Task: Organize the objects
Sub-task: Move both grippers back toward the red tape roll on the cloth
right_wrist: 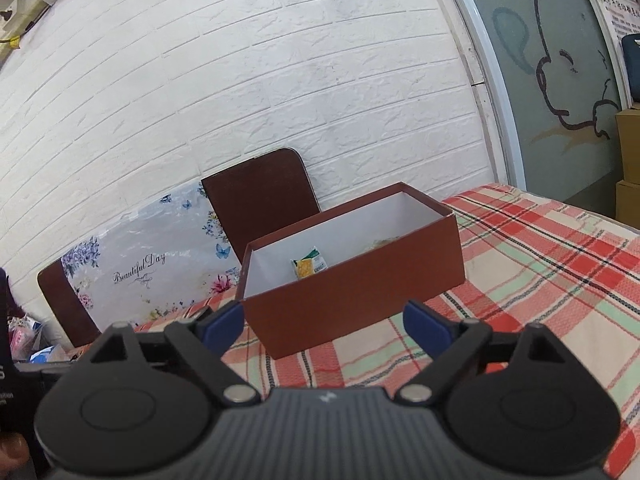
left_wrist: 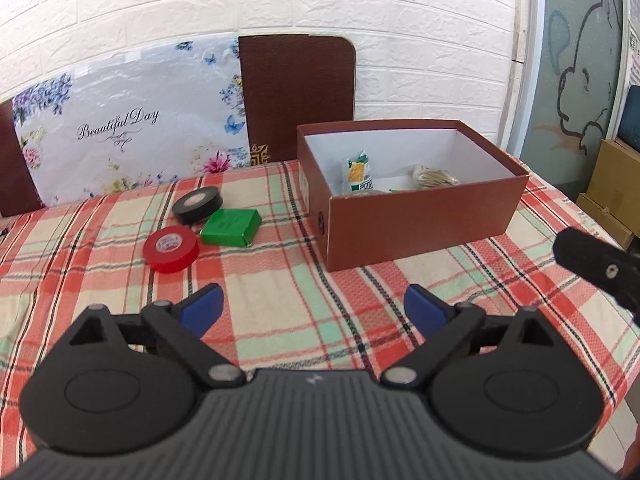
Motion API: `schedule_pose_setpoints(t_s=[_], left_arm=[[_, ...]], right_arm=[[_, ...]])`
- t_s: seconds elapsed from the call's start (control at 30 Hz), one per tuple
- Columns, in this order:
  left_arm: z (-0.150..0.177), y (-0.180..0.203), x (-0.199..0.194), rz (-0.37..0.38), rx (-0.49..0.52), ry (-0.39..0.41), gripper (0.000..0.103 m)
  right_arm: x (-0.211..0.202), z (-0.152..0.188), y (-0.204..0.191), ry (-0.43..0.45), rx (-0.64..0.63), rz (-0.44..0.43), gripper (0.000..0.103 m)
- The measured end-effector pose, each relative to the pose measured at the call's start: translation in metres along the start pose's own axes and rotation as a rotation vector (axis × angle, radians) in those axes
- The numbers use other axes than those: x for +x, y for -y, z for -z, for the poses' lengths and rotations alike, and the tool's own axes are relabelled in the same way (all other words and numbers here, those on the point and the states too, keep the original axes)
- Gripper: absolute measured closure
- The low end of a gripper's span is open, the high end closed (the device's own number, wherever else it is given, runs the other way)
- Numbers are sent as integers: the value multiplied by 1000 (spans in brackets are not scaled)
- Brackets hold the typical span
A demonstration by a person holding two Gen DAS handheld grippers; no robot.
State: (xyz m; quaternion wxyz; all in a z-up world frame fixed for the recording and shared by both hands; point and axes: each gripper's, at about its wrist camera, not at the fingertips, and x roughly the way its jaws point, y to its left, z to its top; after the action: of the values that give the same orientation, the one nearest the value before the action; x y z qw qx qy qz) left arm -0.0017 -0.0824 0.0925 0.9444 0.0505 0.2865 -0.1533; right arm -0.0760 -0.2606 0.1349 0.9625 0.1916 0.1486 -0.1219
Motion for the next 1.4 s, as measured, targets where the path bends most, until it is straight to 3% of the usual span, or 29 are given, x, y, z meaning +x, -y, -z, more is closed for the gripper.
schedule_pose_setpoints(t_s=[0.27, 0.43, 0.5, 0.6, 0.83, 1.07, 1.4], left_arm=[[4, -5, -16, -11, -29, 55, 4], [10, 3, -34, -52, -37, 198, 0], [8, 9, -39, -57, -10, 221, 0], [5, 19, -43, -42, 39, 207, 0], [6, 23, -57, -52, 43, 211, 0], [9, 10, -63, -108, 21, 179, 0], [6, -6, -39, -127, -20, 126, 0]], right_arm=[[-18, 0, -14, 23, -36, -7, 0], [-26, 4, -14, 19, -52, 18, 0], [-31, 4, -12, 21, -52, 27, 0], [-40, 3, -10, 32, -54, 39, 0], [-54, 2, -9, 41, -42, 52, 0], [-53, 8, -13, 16, -32, 28, 0], [-39, 18, -26, 34, -130, 26, 0]])
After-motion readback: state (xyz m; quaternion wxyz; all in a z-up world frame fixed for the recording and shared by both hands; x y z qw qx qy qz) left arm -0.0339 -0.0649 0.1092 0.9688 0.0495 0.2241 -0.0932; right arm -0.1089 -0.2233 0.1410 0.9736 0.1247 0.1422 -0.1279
